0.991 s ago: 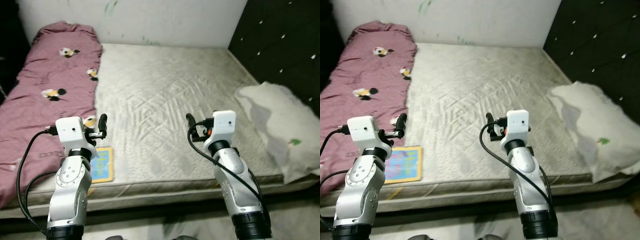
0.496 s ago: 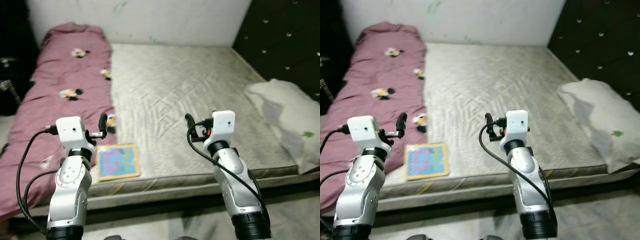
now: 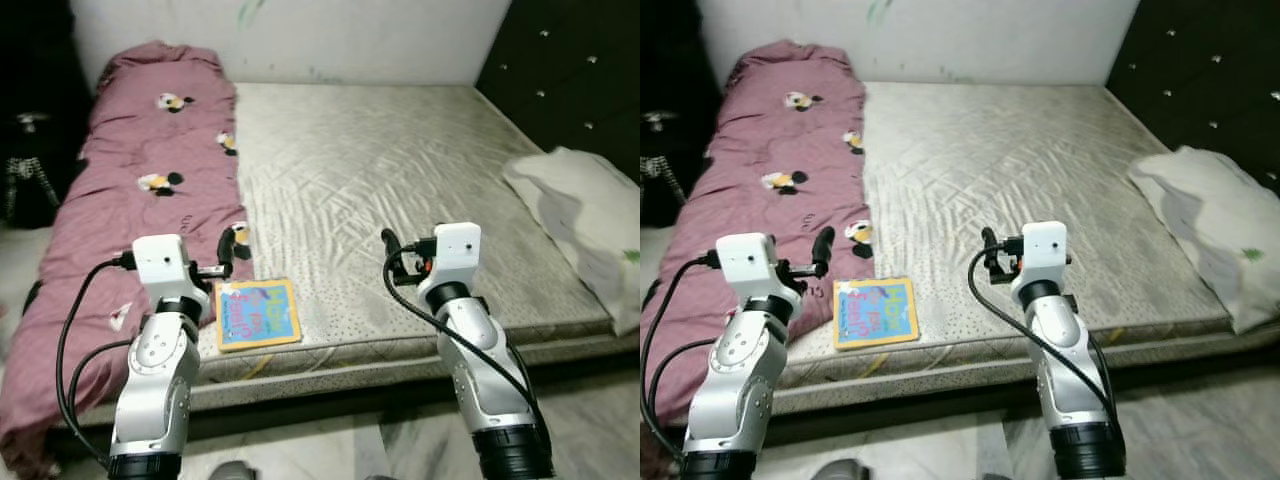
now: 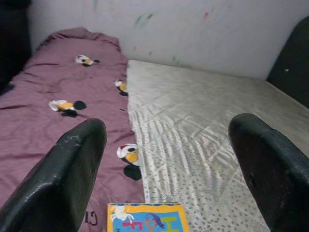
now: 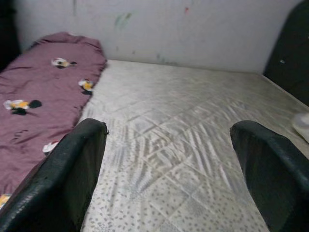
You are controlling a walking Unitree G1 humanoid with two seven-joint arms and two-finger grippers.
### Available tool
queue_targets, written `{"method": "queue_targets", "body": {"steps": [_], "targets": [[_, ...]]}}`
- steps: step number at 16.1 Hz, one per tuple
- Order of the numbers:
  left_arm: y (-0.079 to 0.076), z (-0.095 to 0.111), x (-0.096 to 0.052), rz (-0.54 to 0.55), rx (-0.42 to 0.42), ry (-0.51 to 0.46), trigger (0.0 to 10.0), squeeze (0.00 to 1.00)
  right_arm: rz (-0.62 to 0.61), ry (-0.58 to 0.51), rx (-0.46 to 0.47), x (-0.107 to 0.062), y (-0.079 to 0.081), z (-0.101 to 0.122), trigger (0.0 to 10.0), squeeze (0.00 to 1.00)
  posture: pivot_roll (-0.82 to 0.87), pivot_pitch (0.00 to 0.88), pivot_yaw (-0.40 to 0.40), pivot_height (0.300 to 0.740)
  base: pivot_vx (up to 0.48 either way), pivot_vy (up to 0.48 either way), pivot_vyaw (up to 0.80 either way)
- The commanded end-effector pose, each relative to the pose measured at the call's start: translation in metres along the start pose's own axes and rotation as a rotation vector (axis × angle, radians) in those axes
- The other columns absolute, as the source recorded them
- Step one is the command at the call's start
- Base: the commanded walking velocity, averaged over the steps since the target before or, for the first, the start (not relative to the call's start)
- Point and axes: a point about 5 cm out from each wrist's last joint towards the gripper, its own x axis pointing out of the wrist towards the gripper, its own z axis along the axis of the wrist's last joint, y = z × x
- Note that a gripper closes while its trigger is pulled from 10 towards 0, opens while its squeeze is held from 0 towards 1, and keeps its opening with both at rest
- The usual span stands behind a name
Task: Clean up the room
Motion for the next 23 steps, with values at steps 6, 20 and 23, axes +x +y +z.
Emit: {"method": "queue_targets", "body": {"steps": [6,20,23], "targets": [[0.0025,0.0052,0.001,0.005,0.026,-0.025,10.0,0.0,0.003,-0.012,-0.016,0.0018,0.0002,0.0029,10.0,0.0,-0.02,0.01,-0.069,0.74,0.0,0.4,0.0],[0.0004,0.0088,-0.0019,-0.042,0.013,-0.057,10.0,0.0,0.02,-0.022,-0.025,0.0015,0.003,0.0035,10.0,0.0,-0.02,0.02,-0.07,0.74,0.153,0.0,0.0],[-0.0001,0.0085,-0.0018,-0.046,0.008,-0.055,10.0,0.0,0.018,-0.022,-0.025,0.0015,0.0029,0.0033,10.0,0.0,-0.02,0.02,-0.068,0.74,0.312,0.0,0.0]]}}
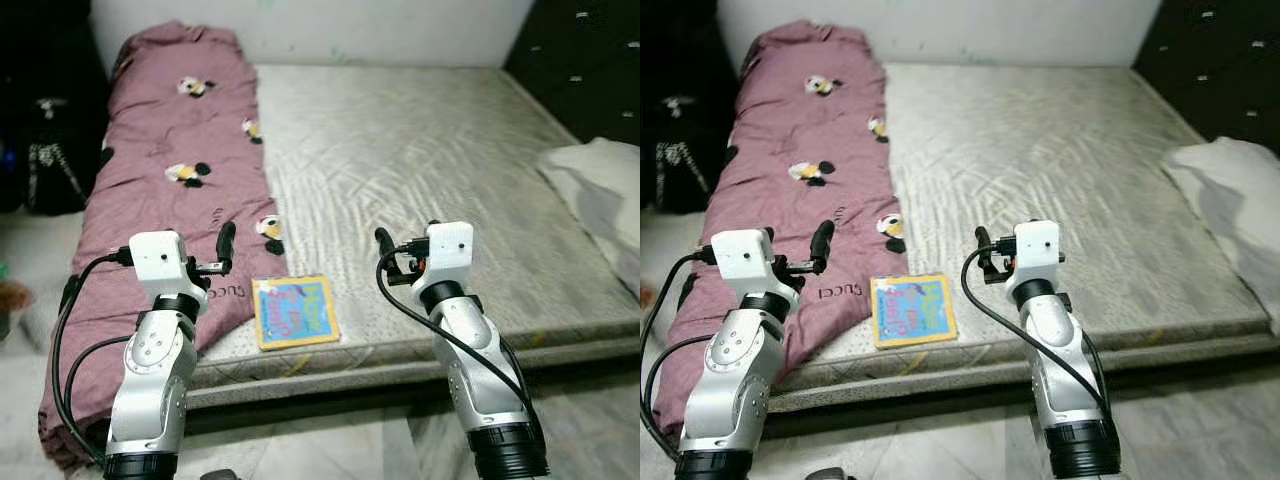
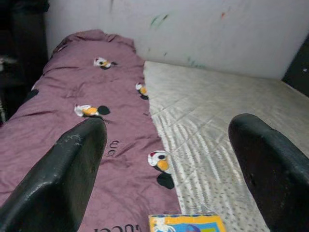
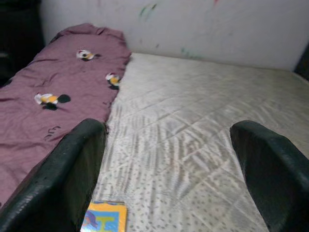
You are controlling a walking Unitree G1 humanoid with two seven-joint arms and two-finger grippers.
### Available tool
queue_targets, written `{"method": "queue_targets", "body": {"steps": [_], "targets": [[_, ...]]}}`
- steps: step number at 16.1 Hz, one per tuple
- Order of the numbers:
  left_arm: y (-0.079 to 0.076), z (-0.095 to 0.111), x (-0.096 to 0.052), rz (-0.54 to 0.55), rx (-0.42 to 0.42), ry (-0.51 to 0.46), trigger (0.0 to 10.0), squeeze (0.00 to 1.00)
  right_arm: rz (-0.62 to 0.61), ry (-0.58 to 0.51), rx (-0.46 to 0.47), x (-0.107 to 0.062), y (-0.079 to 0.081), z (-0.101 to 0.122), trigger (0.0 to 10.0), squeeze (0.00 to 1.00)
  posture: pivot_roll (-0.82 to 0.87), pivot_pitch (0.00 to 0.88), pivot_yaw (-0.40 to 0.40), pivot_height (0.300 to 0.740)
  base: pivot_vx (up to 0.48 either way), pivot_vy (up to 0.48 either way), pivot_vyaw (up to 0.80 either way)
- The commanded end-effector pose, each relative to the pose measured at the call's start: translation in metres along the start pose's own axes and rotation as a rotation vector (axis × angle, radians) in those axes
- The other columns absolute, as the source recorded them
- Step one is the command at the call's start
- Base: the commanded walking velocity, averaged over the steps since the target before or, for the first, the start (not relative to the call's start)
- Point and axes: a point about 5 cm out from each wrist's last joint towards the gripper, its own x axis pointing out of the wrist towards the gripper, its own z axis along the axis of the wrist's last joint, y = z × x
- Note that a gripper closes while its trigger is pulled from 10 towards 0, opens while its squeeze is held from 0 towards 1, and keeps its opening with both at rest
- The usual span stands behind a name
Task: Clean up the room
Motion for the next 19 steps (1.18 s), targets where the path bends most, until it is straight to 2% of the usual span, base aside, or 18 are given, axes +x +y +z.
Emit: {"method": "queue_targets", "body": {"steps": [1,6,11,13,15,19], "targets": [[-0.002,0.003,0.0,-0.009,-0.002,-0.014,10.0,0.0,-0.005,-0.006,-0.007,0.0,-0.003,0.002,10.0,0.0,-0.02,0.021,-0.068,0.74,0.311,0.0,0.0],[-0.002,0.002,0.004,-0.005,0.001,-0.002,10.0,0.0,-0.009,-0.009,-0.008,0.003,-0.003,0.001,10.0,0.0,-0.01,0.016,-0.068,0.74,0.231,0.0,0.0],[0.009,0.009,0.008,0.042,0.028,-0.012,10.0,0.0,-0.015,-0.019,-0.002,0.007,-0.002,0.003,10.0,0.0,0.0,0.024,-0.062,0.74,0.0,0.0,0.0],[0.014,0.013,0.005,0.073,0.021,-0.009,10.0,0.0,-0.032,-0.016,0.0,0.007,-0.006,0.005,10.0,0.0,0.01,0.051,-0.053,0.74,0.0,0.0,-0.8],[0.015,0.007,-0.001,0.073,0.028,0.015,10.0,0.0,-0.053,-0.01,0.006,0.002,-0.01,0.003,10.0,0.0,-0.01,0.074,-0.05,0.74,0.0,0.197,-0.68],[0.008,0.0,-0.004,0.047,0.026,0.056,10.0,0.0,-0.05,0.03,-0.004,-0.013,-0.009,-0.005,10.0,0.0,-0.03,0.12,-0.05,0.74,0.0,0.48,0.0]]}}
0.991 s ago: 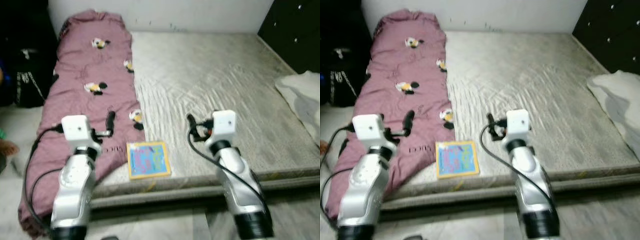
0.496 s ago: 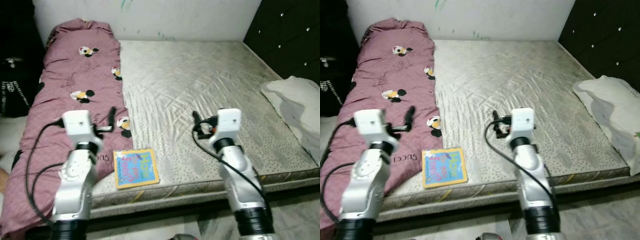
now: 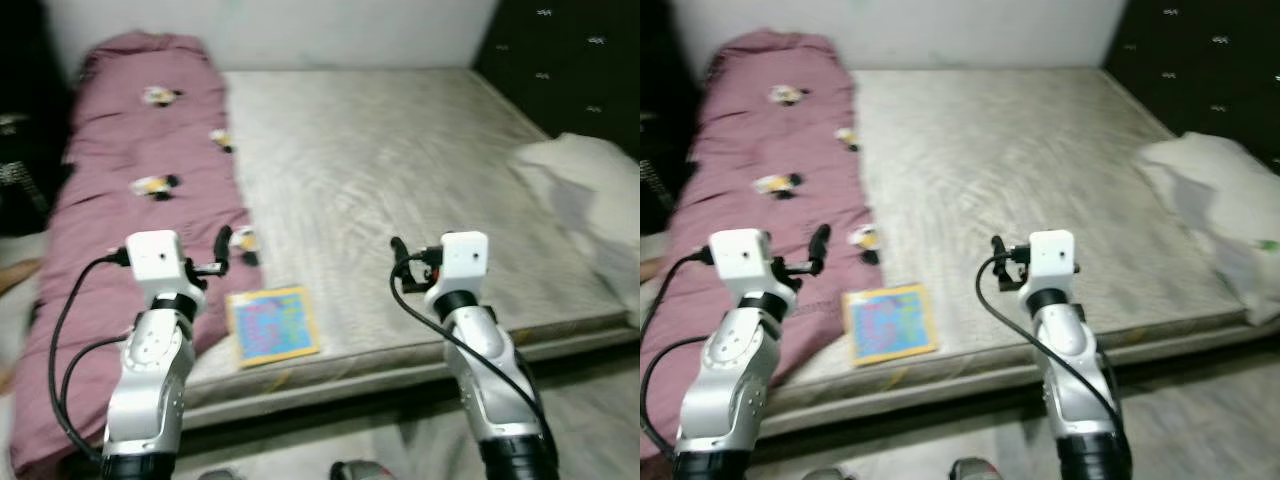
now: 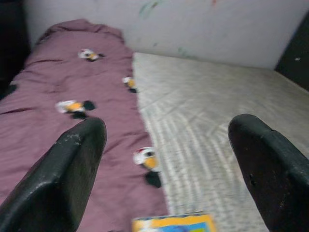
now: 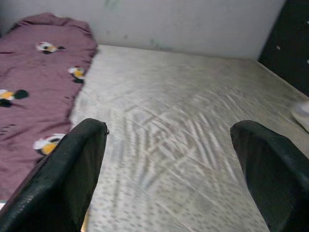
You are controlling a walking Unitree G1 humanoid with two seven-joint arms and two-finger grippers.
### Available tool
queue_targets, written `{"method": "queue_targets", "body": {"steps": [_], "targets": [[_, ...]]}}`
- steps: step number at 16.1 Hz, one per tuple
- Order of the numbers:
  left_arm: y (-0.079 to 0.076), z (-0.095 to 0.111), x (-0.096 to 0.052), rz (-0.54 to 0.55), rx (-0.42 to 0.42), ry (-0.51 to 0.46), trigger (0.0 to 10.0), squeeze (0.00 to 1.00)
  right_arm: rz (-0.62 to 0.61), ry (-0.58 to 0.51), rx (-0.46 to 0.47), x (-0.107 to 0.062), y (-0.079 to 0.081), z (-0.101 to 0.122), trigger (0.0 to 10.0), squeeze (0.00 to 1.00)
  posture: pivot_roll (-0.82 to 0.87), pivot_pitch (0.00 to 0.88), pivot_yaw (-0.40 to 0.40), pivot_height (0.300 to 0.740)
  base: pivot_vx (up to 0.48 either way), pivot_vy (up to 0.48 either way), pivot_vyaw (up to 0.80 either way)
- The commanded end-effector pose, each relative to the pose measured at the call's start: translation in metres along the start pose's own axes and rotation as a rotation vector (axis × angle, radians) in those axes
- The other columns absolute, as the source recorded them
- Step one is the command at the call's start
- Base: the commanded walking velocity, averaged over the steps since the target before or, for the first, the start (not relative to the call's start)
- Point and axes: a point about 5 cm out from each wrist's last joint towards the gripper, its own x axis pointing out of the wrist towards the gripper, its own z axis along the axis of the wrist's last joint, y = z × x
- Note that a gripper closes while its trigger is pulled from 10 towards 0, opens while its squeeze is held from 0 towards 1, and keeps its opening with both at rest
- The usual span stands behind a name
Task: Clean up the room
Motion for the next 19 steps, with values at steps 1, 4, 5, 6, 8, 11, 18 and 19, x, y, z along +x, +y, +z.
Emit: {"method": "queue_targets", "body": {"steps": [1,4,5,6,8,11,18,19], "targets": [[0.0041,0.0005,-0.0039,0.009,0.016,0.003,10.0,0.0,0.006,0.002,0.005,-0.0032,0.0038,0.0005,10.0,0.0,-0.03,0.121,-0.048,0.74,0.0,0.48,0.0],[0.0019,-0.0019,-0.0057,0.0,0.017,0.013,10.0,0.0,0.005,0.003,0.005,-0.0048,0.0046,0.0013,10.0,0.0,-0.04,0.113,-0.051,0.74,0.0,0.315,0.0],[0.001,-0.0026,-0.0057,-0.001,0.01,0.014,10.0,0.0,0.004,0.004,0.004,-0.0043,0.0046,0.002,10.0,0.0,-0.04,0.113,-0.051,0.74,0.0,0.0,0.0],[-0.0007,-0.0029,-0.0053,-0.002,0.003,0.012,10.0,0.0,0.005,0.005,0.002,-0.0037,0.0042,0.0029,10.0,0.0,-0.04,0.115,-0.055,0.74,0.0,0.0,0.0],[-0.0016,-0.0023,-0.0043,0.001,0.0,0.009,10.0,0.0,0.005,0.009,-0.001,-0.0032,0.0029,0.0022,10.0,0.0,-0.04,0.114,-0.057,0.74,0.0,0.0,0.0],[0.0026,-0.0006,-0.0052,-0.009,0.022,-0.001,10.0,0.0,0.007,0.012,-0.001,-0.0037,0.0048,0.0021,10.0,0.0,-0.03,0.123,-0.058,0.74,0.0,0.0,0.0],[-0.0003,0.0017,-0.0056,-0.04,-0.003,-0.015,10.0,0.0,0.006,0.018,0.005,-0.0028,0.0048,0.0018,10.0,0.0,-0.03,0.121,-0.061,0.74,0.106,0.0,0.0],[0.0004,0.0011,-0.0054,-0.03,0.004,-0.011,10.0,0.0,0.007,0.02,0.005,-0.0029,0.0047,0.0015,10.0,0.0,-0.03,0.12,-0.062,0.74,0.0,0.0,0.0]]}}
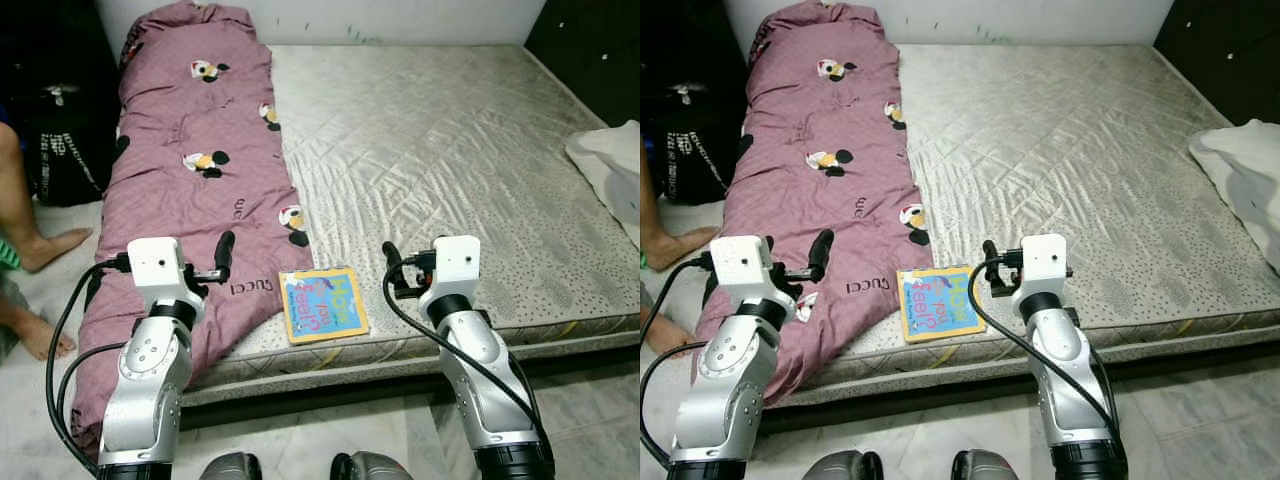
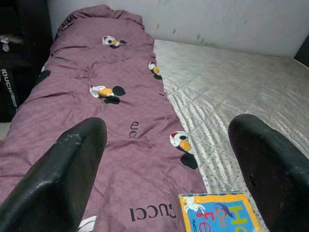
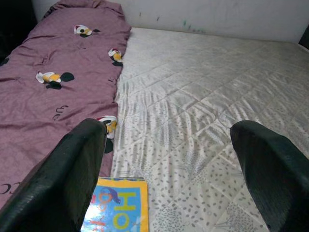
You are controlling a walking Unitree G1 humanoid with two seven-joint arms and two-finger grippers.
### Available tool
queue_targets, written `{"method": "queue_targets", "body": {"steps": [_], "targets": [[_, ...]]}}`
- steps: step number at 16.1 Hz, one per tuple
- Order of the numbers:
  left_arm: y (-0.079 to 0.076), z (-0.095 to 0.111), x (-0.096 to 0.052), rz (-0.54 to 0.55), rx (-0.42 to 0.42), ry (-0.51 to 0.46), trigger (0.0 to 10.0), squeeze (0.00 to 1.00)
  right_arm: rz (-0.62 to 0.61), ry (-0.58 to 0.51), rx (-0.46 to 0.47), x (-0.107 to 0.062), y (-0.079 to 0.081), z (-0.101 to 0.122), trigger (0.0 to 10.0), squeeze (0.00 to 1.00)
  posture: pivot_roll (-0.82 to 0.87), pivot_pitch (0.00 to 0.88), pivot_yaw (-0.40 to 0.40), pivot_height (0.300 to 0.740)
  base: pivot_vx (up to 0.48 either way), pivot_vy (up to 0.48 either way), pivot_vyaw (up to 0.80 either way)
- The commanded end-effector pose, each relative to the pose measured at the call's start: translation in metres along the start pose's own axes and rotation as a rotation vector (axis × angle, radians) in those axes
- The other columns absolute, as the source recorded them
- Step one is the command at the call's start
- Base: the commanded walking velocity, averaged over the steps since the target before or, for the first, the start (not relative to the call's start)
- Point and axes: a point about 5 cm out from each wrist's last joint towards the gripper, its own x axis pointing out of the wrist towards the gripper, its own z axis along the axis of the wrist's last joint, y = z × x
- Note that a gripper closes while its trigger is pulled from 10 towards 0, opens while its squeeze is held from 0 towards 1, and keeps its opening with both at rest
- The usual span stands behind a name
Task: Clean up the room
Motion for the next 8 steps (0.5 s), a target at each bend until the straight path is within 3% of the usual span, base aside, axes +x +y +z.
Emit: {"method": "queue_targets", "body": {"steps": [1,4,8], "targets": [[0.0003,0.0011,-0.0003,0.015,0.013,-0.003,10.0,0.0,-0.014,0.003,0.006,-0.0002,-0.0024,0.0017,10.0,0.0,-0.03,0.12,-0.062,0.74,0.0,0.0,-0.8],[-0.0002,-0.0006,-0.0011,0.022,0.007,-0.002,10.0,0.0,-0.014,-0.004,-0.002,-0.0002,-0.003,0.0031,10.0,0.0,-0.03,0.121,-0.062,0.74,0.0,0.0,-0.63],[-0.0015,-0.001,-0.0003,0.023,0.015,0.003,10.0,0.0,-0.011,-0.007,-0.006,-0.0008,-0.002,0.0033,10.0,0.0,-0.04,0.123,-0.06,0.74,0.0,0.0,0.0]]}}
